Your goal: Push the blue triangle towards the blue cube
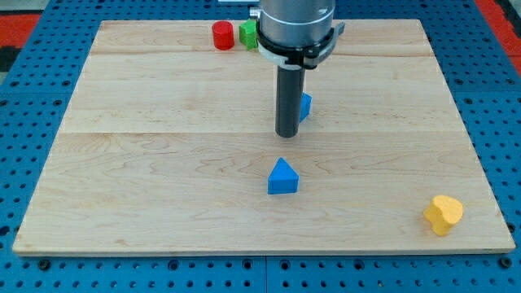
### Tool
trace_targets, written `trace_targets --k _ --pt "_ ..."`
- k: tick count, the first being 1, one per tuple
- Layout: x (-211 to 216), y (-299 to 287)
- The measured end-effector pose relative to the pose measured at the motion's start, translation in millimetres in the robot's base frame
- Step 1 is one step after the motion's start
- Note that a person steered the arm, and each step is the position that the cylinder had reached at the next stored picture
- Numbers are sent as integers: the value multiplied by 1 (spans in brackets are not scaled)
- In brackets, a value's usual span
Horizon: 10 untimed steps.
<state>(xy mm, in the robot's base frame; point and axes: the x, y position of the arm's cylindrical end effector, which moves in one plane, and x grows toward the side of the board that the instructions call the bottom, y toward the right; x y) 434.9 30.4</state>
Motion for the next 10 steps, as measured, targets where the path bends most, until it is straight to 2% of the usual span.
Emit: trace_targets --k 2,3,4,6,10 --pt "-27 -18" --pt "-19 -18" --pt "9 -14" --pt "13 26" --pt "13 26"
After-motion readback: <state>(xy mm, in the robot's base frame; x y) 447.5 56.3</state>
